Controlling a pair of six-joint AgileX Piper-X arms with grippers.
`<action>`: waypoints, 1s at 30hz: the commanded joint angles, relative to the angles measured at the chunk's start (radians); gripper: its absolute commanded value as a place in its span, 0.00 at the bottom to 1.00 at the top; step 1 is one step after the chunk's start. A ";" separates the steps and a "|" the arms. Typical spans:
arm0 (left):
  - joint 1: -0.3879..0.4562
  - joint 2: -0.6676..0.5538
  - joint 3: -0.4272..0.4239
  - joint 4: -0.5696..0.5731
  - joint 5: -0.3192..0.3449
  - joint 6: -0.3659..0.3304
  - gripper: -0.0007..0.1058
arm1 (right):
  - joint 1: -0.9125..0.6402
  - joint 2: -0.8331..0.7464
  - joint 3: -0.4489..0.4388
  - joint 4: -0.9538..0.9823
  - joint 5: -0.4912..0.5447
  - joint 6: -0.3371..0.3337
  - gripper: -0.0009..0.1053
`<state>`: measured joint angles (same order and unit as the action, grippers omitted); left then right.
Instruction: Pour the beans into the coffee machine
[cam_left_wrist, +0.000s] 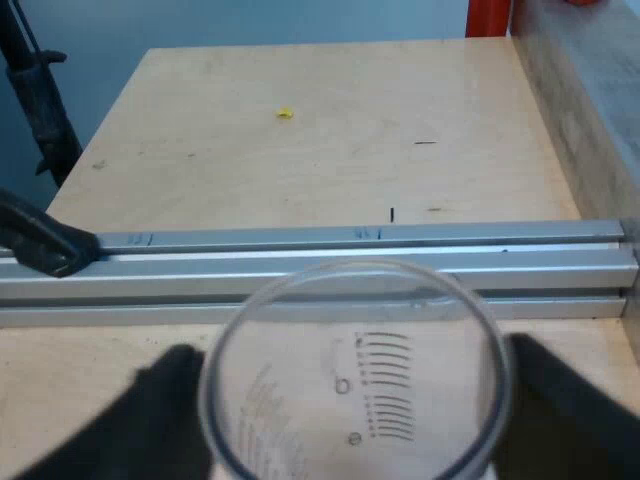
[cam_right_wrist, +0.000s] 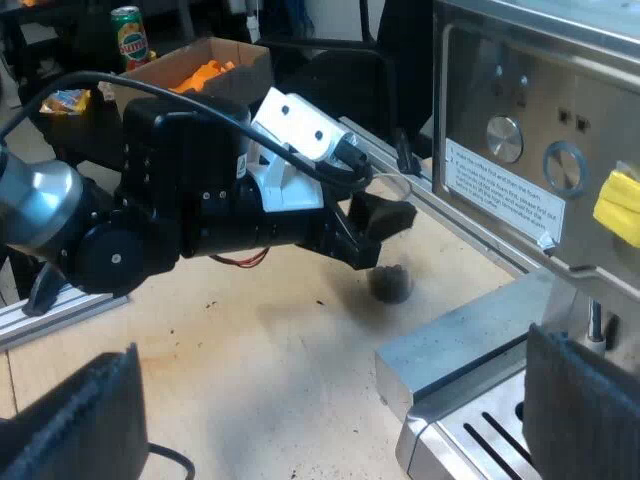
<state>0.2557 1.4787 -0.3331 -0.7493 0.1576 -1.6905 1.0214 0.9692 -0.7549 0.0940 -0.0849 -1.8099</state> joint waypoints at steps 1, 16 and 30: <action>-0.003 -0.032 -0.004 0.011 0.074 -0.010 0.22 | 0.002 -0.003 -0.007 -0.010 -0.001 -0.001 0.74; -0.001 -0.514 -0.041 0.305 0.099 -0.010 0.01 | 0.002 -0.003 -0.007 -0.046 0.047 -0.001 0.74; -0.001 -0.755 -0.372 0.898 0.100 0.013 0.01 | 0.002 -0.028 -0.096 -0.068 0.224 -0.056 0.74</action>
<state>0.2557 0.7434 -0.6148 0.0140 0.2606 -1.6794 1.0214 0.9444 -0.8477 0.0358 0.1352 -1.8502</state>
